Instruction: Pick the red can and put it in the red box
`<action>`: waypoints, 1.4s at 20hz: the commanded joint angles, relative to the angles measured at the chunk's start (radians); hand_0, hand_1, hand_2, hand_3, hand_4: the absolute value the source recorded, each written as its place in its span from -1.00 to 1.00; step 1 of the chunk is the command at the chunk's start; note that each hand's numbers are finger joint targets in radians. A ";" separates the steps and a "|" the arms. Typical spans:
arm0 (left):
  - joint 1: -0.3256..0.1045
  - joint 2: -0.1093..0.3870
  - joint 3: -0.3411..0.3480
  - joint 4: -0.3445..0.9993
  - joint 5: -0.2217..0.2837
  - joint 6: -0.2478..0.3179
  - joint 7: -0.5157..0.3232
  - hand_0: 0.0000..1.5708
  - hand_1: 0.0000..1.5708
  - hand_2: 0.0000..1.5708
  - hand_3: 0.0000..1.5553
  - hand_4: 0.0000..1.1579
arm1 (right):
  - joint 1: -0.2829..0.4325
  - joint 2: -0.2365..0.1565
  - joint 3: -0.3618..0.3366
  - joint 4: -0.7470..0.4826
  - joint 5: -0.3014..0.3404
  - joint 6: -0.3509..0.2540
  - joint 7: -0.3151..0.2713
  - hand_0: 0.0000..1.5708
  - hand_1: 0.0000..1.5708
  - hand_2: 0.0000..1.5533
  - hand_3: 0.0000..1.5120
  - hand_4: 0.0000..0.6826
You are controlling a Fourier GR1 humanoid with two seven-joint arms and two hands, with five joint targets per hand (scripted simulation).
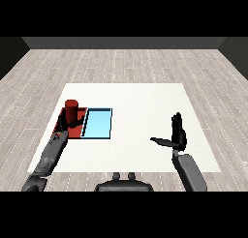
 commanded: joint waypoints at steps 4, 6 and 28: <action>-0.232 -0.022 0.057 0.461 -0.062 0.004 -0.045 1.00 1.00 0.99 0.92 0.83 | -0.075 0.008 -0.034 0.134 0.014 0.014 0.002 -1.00 -1.00 -1.00 -1.00 -1.00; -0.257 -0.027 0.070 0.554 -0.072 0.004 -0.066 1.00 1.00 0.98 0.93 0.81 | -0.103 0.053 -0.007 0.167 0.039 -0.011 -0.003 -1.00 -1.00 -1.00 -1.00 -1.00; -0.272 -0.018 0.084 0.838 -0.095 -0.071 0.138 -1.00 -1.00 -1.00 -1.00 -1.00 | -0.117 0.075 -0.086 0.254 -0.013 0.078 -0.105 -1.00 -1.00 -1.00 -1.00 -1.00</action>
